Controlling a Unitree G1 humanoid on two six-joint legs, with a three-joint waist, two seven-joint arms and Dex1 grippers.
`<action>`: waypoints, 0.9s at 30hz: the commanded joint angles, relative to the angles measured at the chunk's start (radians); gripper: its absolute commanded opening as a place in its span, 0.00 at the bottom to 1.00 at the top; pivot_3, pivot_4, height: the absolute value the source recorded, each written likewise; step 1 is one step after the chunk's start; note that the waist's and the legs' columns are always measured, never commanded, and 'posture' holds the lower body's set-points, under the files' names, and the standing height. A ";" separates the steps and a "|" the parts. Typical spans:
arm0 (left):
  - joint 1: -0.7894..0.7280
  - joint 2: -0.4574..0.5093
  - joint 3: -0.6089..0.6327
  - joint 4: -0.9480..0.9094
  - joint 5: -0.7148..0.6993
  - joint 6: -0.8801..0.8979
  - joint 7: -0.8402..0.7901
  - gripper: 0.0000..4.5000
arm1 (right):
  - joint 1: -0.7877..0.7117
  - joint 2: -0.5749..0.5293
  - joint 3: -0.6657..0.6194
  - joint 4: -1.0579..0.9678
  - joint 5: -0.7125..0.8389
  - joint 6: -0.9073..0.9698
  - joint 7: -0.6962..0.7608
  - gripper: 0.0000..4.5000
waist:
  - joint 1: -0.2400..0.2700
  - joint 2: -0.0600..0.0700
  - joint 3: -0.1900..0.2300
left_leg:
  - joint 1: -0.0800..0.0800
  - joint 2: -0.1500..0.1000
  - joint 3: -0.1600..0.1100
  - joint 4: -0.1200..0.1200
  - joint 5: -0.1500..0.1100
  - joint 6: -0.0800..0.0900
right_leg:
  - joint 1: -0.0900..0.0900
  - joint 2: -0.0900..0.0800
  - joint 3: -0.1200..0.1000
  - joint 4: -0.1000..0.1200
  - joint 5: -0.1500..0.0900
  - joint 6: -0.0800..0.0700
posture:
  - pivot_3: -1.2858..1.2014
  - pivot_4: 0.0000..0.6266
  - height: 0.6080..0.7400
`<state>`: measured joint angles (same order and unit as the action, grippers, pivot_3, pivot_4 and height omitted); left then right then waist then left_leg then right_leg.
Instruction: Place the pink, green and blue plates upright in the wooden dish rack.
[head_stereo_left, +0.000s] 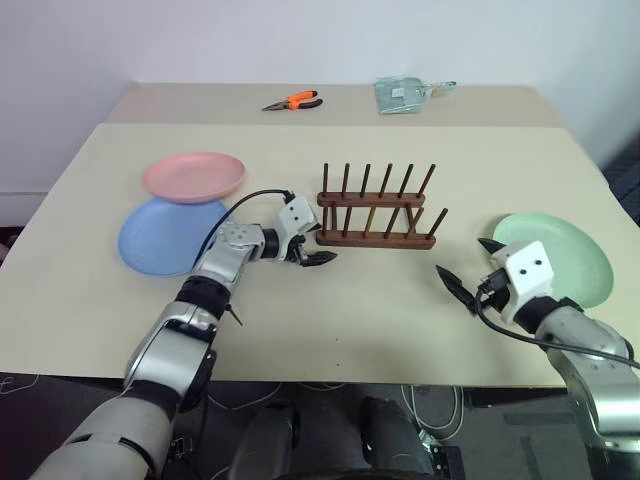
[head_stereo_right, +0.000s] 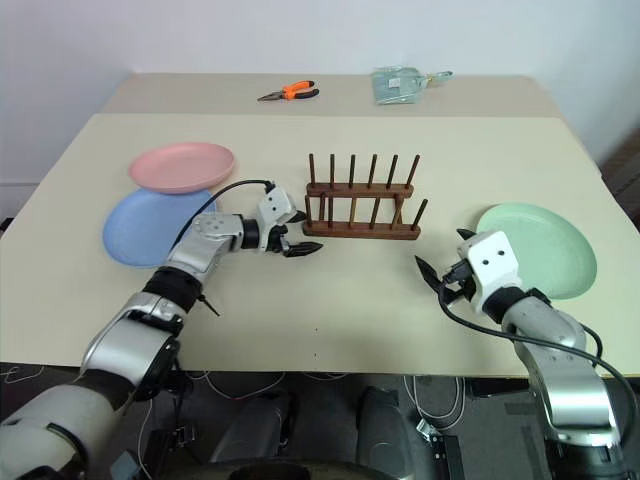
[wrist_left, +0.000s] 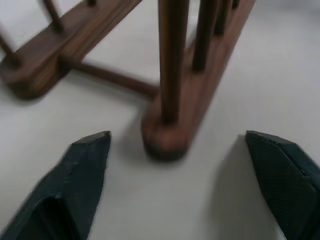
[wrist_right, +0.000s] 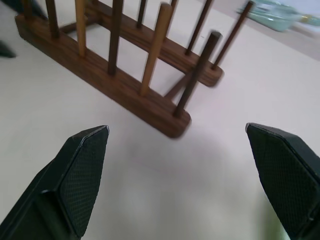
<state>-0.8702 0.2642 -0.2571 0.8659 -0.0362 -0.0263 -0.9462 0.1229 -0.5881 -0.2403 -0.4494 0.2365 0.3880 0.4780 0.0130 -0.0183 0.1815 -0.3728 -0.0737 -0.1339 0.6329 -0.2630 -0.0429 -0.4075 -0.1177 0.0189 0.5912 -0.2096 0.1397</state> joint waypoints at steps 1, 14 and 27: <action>-0.014 -0.018 0.010 0.098 0.021 -0.074 -0.027 0.58 | 0.041 0.014 -0.043 -0.093 -0.005 0.014 -0.036 1.00 | -0.004 0.000 0.000 | 0.001 0.001 0.001 0.000 0.000 0.000 | 0.000 0.000 0.000 0.000 0.000 0.000 | 0.52 0.24 1.00; 0.221 0.023 -0.035 -0.348 -0.026 -0.064 -0.293 0.17 | 0.086 -0.086 -0.144 -0.069 0.023 0.031 0.062 1.00 | -0.001 0.000 0.000 | 0.000 0.001 0.000 -0.001 0.000 0.000 | 0.000 0.000 0.000 0.001 0.001 -0.003 | 0.52 0.24 1.00; 0.325 0.175 -0.014 -0.509 -0.002 0.097 -0.216 1.00 | 0.182 -0.138 -0.167 -0.056 0.039 0.038 0.186 0.70 | -0.006 0.000 -0.001 | 0.001 0.001 0.000 -0.001 0.000 0.000 | 0.000 0.000 0.000 0.002 0.000 -0.001 | 0.52 0.24 1.00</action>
<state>-0.5800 0.3981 -0.2837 0.3800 -0.0418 0.0271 -1.1469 0.2909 -0.7097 -0.3864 -0.4679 0.2600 0.4300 0.6372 0.0068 -0.0181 0.1808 -0.3714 -0.0722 -0.1338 0.6320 -0.2632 -0.0426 -0.4076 -0.1172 0.0192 0.5930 -0.2097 0.1391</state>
